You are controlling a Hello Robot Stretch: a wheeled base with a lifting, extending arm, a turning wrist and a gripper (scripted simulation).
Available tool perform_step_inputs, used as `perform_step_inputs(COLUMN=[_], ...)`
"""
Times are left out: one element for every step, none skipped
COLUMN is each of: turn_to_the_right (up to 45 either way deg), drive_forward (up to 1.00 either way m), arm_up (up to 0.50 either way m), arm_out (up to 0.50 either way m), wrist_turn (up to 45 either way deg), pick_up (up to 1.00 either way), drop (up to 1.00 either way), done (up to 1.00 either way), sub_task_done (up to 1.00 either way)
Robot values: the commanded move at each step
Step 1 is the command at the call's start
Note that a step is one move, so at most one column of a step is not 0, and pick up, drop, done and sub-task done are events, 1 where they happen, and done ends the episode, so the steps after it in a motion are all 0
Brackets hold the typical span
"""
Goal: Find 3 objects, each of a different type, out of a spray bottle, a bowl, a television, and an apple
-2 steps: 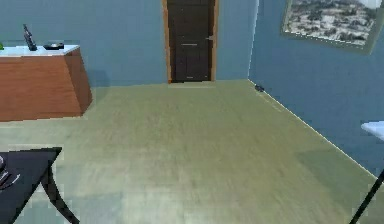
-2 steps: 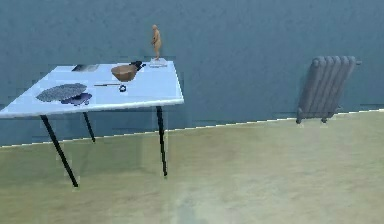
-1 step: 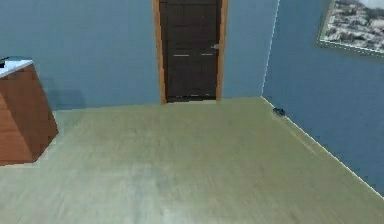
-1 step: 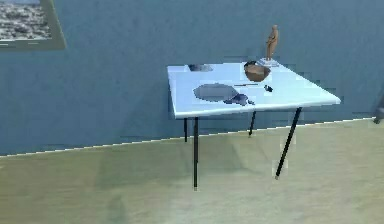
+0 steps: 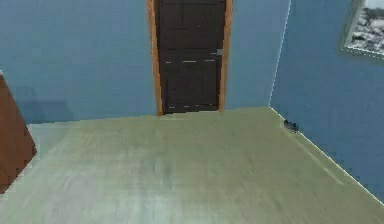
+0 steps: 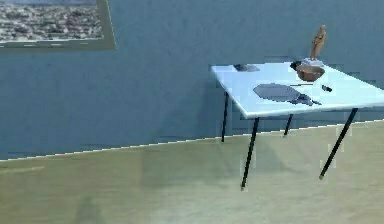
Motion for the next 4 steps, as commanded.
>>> perform_step_inputs(turn_to_the_right=[-45.0,-24.0,0.0,0.0], drive_forward=[0.00,0.00,1.00,0.55], arm_up=[0.00,0.00,0.00,0.00], arm_out=[0.00,0.00,0.00,0.00], wrist_turn=[0.0,0.0,0.0,0.0], pick_up=[0.00,0.00,0.00,0.00], drop=[0.00,0.00,0.00,0.00], done=[0.00,0.00,0.00,0.00], sub_task_done=[0.00,0.00,0.00,0.00])
